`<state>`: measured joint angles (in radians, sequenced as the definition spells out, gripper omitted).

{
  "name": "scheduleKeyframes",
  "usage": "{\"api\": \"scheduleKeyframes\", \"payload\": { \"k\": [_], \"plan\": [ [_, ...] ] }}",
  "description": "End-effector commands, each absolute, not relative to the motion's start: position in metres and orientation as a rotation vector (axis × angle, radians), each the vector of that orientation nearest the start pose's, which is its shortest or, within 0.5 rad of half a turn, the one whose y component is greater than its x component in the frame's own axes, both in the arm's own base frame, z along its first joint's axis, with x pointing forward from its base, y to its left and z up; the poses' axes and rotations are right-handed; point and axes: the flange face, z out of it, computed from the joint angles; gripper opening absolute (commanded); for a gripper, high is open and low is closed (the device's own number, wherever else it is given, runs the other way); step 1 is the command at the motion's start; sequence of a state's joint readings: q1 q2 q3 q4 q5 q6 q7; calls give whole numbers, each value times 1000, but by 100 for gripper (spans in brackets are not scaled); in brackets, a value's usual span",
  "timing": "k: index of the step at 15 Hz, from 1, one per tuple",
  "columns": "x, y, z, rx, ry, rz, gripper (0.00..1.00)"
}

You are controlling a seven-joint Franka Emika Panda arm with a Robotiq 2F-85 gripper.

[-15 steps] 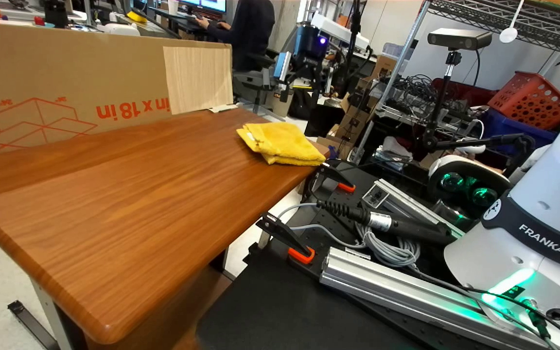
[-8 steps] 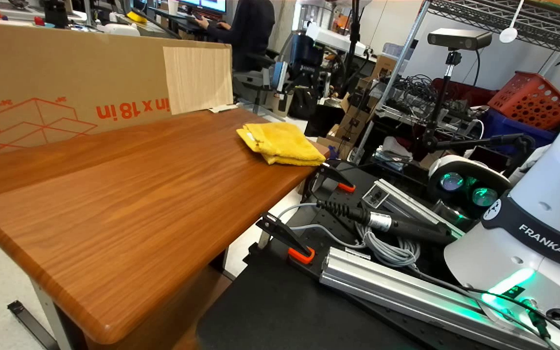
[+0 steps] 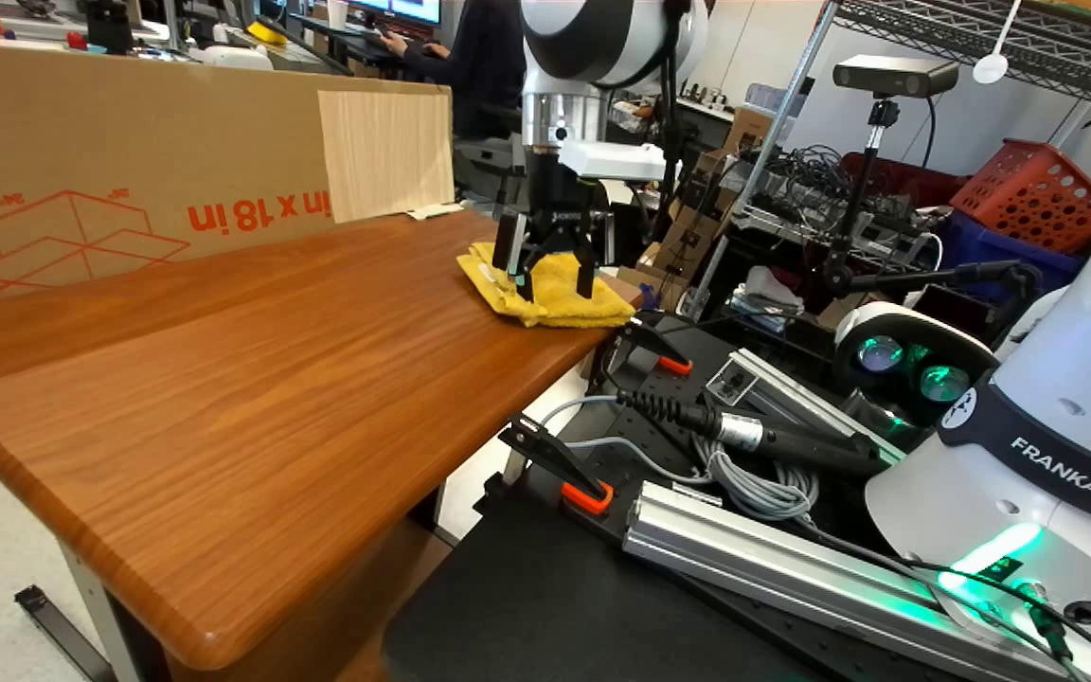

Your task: Wipe the table with the towel

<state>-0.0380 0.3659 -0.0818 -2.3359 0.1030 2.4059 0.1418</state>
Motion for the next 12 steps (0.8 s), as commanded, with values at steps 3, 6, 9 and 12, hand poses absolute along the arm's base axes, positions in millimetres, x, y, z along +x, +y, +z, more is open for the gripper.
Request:
{"api": "scheduleKeyframes", "payload": {
  "k": [3, 6, 9, 12],
  "plan": [
    [460, -66, 136, -2995, 570, 442, 100],
    [462, -30, 131, -3045, 434, 402, 100],
    [467, 26, 110, -3073, 344, 452, 100],
    [477, 88, 94, -3117, 285, 466, 100]
  ]
}}
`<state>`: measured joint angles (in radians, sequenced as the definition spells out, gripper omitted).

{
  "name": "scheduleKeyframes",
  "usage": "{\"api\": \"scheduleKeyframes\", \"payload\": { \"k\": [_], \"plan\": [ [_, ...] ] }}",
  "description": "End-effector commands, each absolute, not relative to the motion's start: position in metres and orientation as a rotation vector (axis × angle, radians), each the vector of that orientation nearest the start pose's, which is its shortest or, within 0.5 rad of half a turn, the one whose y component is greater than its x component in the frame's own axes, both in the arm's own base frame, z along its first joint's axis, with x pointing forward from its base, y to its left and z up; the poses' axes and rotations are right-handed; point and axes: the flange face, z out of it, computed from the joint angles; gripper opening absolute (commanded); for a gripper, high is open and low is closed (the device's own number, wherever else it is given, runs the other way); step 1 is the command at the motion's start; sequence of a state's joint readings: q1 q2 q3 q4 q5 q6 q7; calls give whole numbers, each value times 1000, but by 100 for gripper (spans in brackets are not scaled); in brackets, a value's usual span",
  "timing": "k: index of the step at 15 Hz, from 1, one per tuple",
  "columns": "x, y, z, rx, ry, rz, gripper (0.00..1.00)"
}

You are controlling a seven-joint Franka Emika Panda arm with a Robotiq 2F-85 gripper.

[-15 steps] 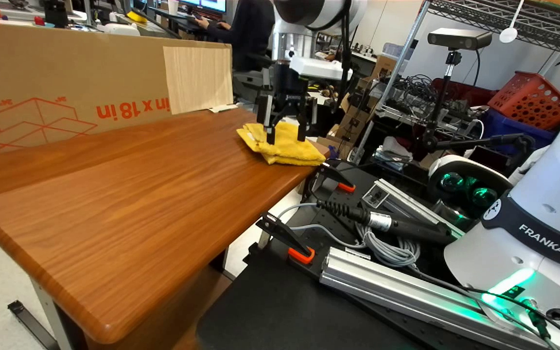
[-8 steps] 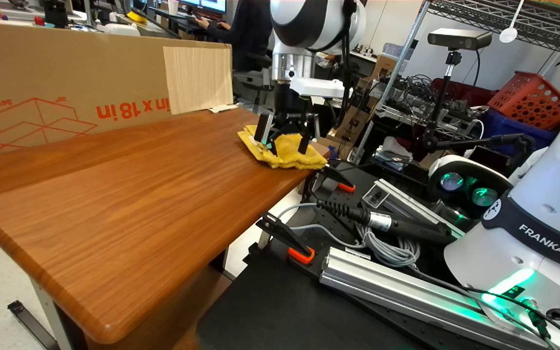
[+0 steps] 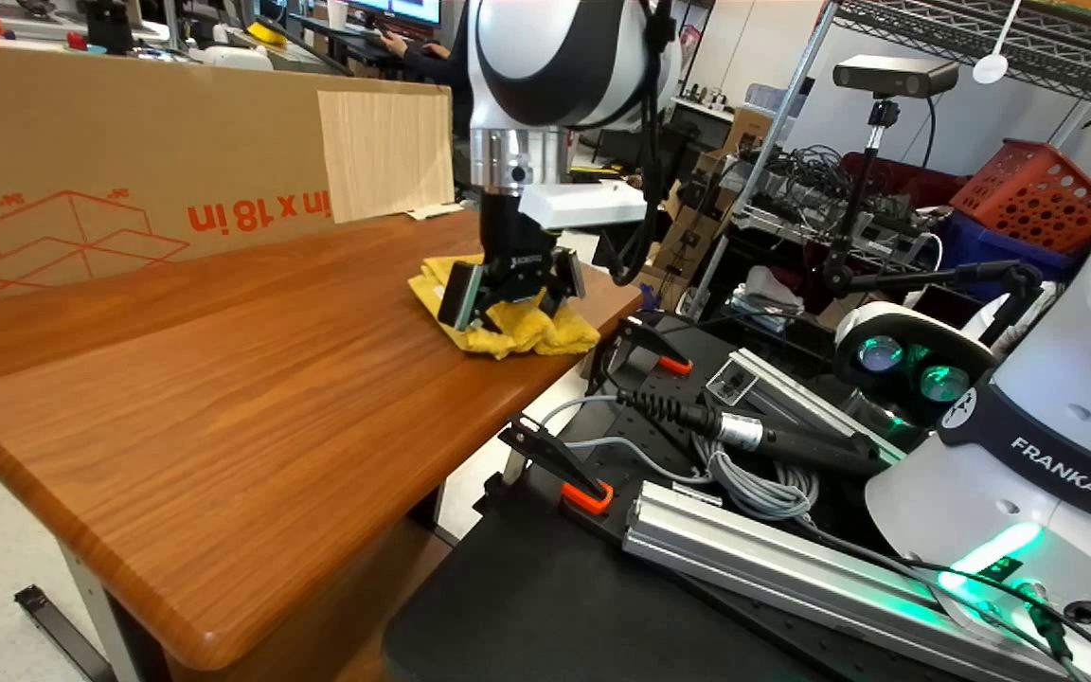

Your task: Wipe the table with the towel

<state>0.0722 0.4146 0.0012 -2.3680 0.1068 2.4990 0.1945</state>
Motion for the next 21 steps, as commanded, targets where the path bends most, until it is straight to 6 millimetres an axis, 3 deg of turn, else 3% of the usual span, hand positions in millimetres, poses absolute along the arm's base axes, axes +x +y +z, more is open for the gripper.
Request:
{"api": "scheduleKeyframes", "payload": {
  "k": [1, 6, 9, 11, 13, 18, 19, 21],
  "plan": [
    [480, 105, 94, -3130, 273, 455, 100],
    [481, 200, 92, -3150, 116, 403, 100],
    [482, 229, 94, -3141, 3, 380, 100],
    [501, 232, 99, -3141, 17, 332, 100],
    [534, 224, 113, -3108, 102, 288, 100],
    [614, 176, 108, -2973, 493, 357, 100],
    [624, 167, 106, -2959, 549, 364, 100],
    [626, 145, 103, -2929, 651, 434, 100]
  ]
}}
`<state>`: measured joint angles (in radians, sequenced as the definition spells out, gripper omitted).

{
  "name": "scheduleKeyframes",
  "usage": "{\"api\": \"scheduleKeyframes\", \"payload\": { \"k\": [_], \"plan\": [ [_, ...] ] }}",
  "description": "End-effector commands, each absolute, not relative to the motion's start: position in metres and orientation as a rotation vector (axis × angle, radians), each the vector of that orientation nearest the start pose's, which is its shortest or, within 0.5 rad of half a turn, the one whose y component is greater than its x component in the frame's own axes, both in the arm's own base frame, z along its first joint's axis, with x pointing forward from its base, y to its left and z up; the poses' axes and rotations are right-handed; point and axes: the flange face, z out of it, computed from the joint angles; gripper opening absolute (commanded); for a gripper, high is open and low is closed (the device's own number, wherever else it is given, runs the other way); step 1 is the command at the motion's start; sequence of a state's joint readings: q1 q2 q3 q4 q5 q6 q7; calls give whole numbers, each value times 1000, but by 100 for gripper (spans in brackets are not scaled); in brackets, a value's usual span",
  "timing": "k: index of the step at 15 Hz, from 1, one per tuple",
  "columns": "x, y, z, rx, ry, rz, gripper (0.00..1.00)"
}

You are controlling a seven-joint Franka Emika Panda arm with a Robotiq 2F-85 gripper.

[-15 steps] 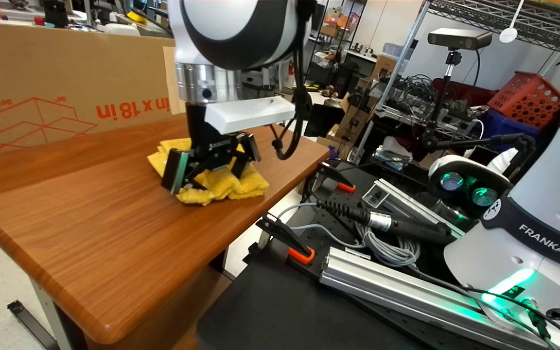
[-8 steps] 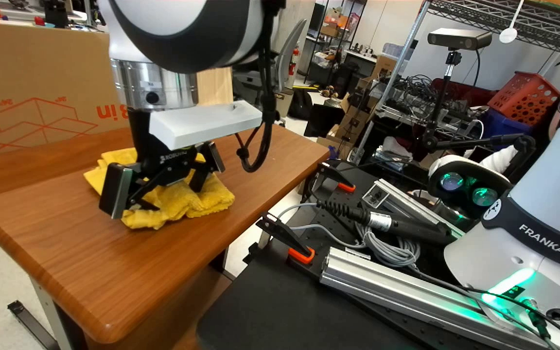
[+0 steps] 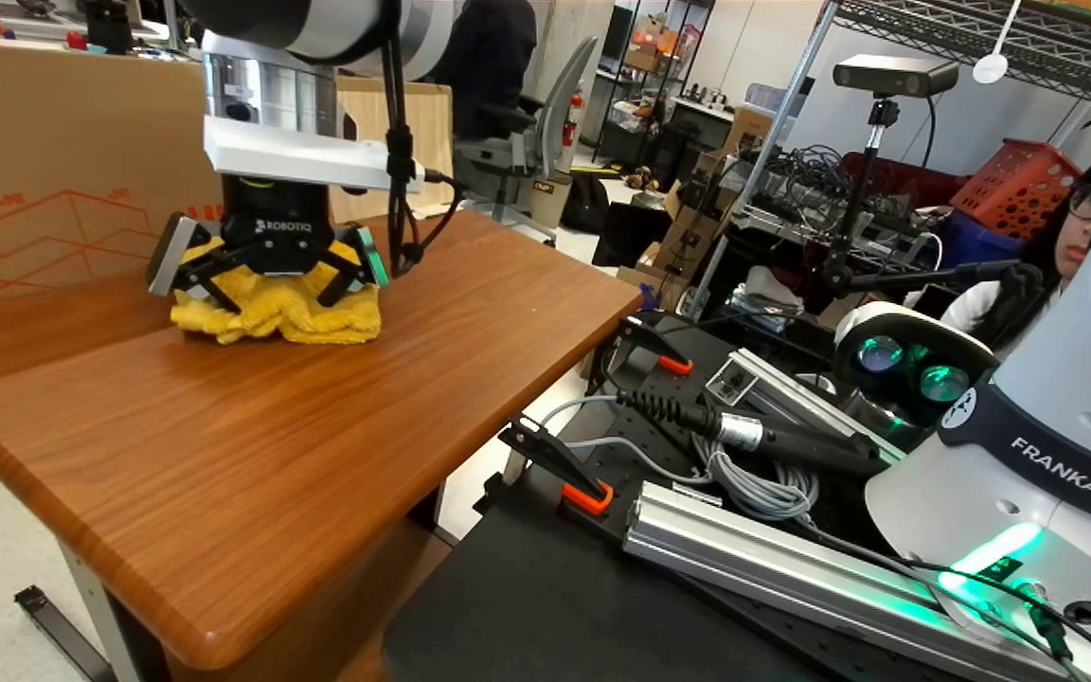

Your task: Wipe the table with the towel

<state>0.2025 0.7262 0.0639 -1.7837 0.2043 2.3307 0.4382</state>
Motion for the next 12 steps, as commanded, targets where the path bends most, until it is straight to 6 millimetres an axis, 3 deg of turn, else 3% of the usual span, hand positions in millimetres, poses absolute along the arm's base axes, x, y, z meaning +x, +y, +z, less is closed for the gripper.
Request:
{"api": "scheduleKeyframes", "payload": {
  "k": [1, 4, 8, 10, 12],
  "plan": [
    [623, 135, 102, -2921, 676, 462, 100],
    [602, 88, 108, -2930, 733, 498, 100],
    [594, -5, 134, -2903, 932, 328, 100],
    [586, -58, 135, -2877, 1046, 273, 100],
    [565, -97, 131, -2856, 1119, 292, 100]
  ]
}}
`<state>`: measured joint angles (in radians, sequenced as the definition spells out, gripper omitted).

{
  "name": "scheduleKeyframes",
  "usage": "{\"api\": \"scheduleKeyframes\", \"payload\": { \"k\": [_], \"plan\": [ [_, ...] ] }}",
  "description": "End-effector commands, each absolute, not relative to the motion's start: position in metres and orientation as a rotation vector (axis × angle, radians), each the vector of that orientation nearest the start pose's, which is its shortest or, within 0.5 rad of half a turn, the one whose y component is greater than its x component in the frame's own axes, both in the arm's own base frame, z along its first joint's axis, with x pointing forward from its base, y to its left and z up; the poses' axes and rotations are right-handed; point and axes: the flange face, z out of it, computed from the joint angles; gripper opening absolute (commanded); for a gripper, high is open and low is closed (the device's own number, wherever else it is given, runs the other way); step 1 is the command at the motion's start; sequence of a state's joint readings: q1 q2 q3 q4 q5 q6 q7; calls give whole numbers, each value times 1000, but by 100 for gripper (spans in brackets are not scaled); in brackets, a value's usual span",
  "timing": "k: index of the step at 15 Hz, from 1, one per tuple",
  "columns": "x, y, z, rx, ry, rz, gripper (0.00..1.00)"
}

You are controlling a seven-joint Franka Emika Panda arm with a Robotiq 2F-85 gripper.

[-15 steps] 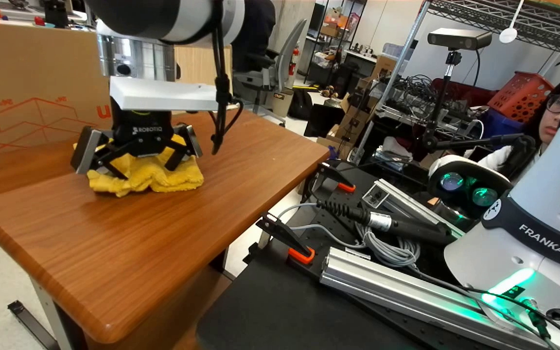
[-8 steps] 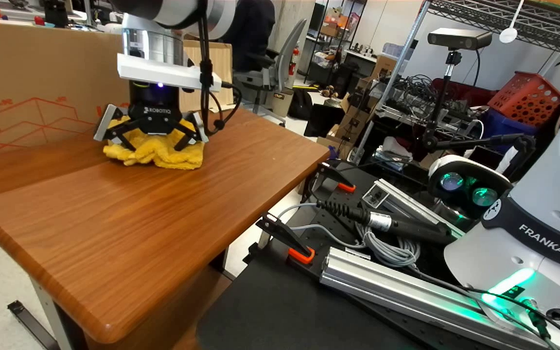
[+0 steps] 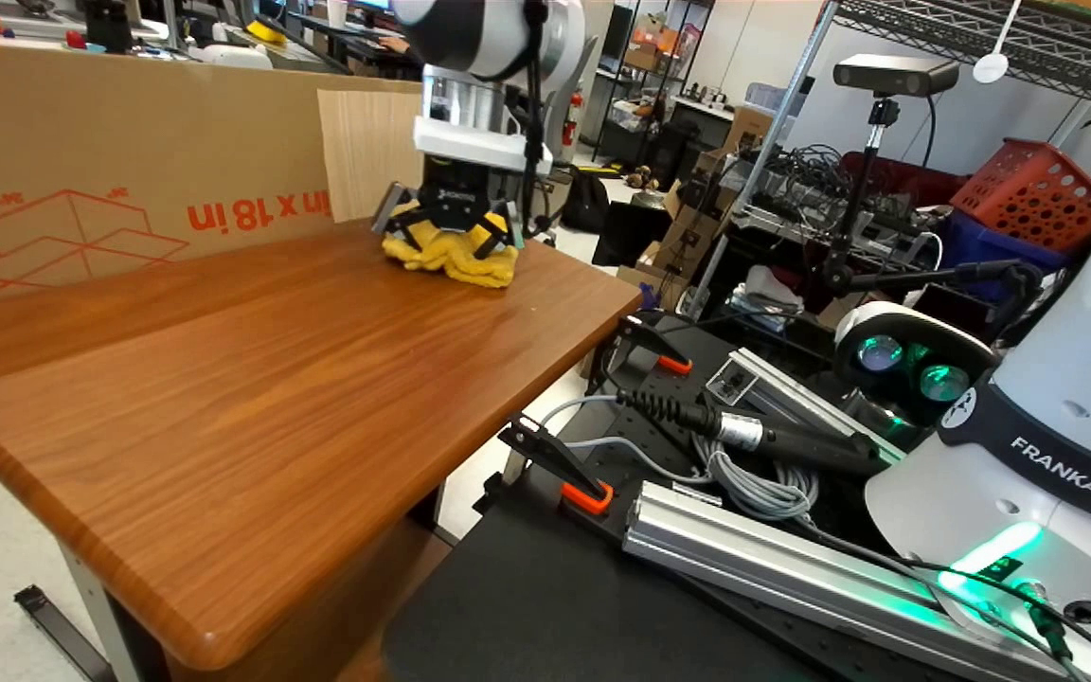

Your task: Wipe the table with the towel

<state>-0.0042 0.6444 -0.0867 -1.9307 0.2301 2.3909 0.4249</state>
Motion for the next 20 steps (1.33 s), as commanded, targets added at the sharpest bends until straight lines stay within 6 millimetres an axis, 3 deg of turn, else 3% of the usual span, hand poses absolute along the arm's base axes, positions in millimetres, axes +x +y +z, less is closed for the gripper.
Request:
{"api": "scheduleKeyframes", "payload": {
  "k": [1, 4, 7, 10, 14, 17, 20],
  "plan": [
    [555, -107, 127, -2854, 1119, 327, 100],
    [515, -103, 111, -2918, 992, 442, 100],
    [497, -77, 113, -2976, 821, 482, 100],
    [488, -31, 111, -3070, 594, 484, 100],
    [497, 52, 111, -3152, 336, 358, 100],
    [500, 92, 138, -3176, 202, 310, 100],
    [493, 109, 179, -3211, 101, 234, 100]
  ]
}}
